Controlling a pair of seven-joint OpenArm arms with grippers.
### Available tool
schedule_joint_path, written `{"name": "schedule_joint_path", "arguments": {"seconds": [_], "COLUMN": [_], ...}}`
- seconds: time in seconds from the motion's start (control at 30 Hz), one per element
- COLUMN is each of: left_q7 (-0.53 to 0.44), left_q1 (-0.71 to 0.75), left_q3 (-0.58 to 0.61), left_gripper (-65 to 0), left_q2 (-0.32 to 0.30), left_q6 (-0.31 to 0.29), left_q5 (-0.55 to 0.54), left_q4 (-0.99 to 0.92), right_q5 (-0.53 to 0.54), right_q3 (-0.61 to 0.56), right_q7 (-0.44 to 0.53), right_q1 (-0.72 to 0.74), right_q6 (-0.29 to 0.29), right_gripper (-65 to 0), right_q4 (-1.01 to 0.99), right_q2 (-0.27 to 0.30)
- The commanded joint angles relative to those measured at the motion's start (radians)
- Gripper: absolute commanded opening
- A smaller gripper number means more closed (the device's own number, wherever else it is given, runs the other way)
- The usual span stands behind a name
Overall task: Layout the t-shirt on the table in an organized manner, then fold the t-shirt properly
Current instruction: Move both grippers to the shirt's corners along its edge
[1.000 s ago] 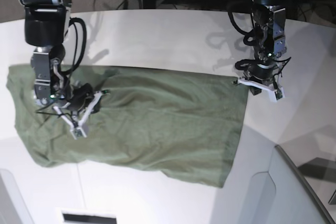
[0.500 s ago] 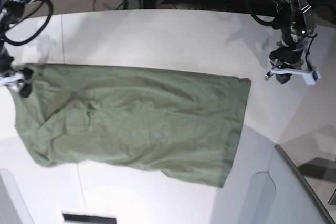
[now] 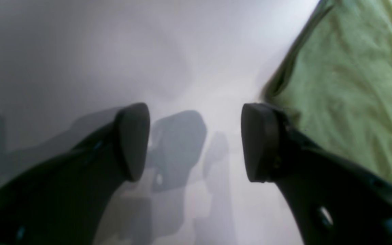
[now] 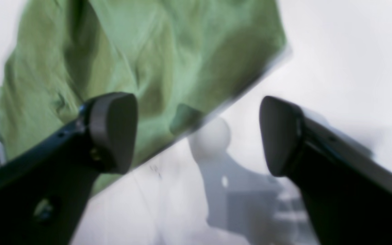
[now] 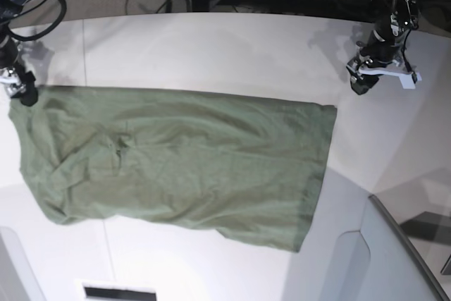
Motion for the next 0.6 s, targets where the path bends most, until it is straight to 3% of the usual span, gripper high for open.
{"name": "schedule_joint_path", "arguments": {"seconds": [0.0,0.33,0.4,0.57], "left_q7": [-0.020,-0.021,-0.021,-0.023], "left_q1": [-0.003,-0.026,-0.038,-0.086], "left_q3": [-0.005,0.037,0.066,0.071], "left_gripper": [-25.5,-25.5,-25.5,-25.5], "left_q2": [-0.010,-0.016,-0.016,0.044], "left_q6": [-0.007,-0.007,-0.007,-0.007], "left_q5": [-0.010,-0.009,0.039,0.177], "left_q4": [0.014,-0.052,-0.063,-0.058], "right_q5": [0.007,0.007,0.007,0.009], "right_q3": [-0.002,0.000,-0.003,0.000], "right_q7": [0.018,0.057,0.075,0.075], "right_q1": [0.021,0.090,0.093,0.094], "right_q6": [0.005,0.007,0.007,0.004], "right_gripper": [-19.7,-22.5,-24.3,-47.1], "right_q4": [-0.012,-0.195,-0.201,-0.213], "right_q2": [0.025,0.094,0.094,0.093]}}
